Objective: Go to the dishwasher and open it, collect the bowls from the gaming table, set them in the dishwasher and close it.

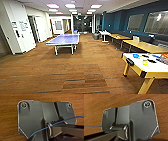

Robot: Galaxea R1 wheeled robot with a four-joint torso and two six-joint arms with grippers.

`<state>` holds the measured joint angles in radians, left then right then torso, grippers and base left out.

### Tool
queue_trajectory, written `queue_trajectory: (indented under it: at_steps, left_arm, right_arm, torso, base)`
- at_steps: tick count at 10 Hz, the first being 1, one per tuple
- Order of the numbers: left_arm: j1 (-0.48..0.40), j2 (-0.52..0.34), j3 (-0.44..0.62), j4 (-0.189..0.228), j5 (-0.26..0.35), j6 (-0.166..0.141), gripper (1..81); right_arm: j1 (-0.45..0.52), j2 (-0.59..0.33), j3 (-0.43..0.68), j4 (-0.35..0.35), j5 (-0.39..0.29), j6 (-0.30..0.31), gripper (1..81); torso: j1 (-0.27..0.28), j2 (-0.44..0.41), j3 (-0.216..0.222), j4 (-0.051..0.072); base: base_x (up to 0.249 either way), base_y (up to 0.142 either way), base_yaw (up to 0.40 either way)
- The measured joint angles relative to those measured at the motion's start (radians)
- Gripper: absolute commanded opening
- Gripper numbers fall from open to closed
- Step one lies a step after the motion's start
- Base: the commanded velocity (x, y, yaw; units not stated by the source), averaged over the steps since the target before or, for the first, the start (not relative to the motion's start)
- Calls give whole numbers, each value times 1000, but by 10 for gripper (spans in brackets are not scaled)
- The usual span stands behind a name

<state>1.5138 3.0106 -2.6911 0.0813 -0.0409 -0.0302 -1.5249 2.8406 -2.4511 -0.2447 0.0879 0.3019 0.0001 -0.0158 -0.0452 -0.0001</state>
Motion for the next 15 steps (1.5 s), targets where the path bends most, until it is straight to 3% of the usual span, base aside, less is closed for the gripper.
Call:
queue_trajectory:
  at_steps: [15]
  left_arm:
    - [3, 6, 0, 0, 0, 0, 811]
  right_arm:
    - [-4, 3, 0, 0, 0, 0, 811]
  torso:
    - [0, 0, 0, 0]
  base:
    - [241, 0, 0]
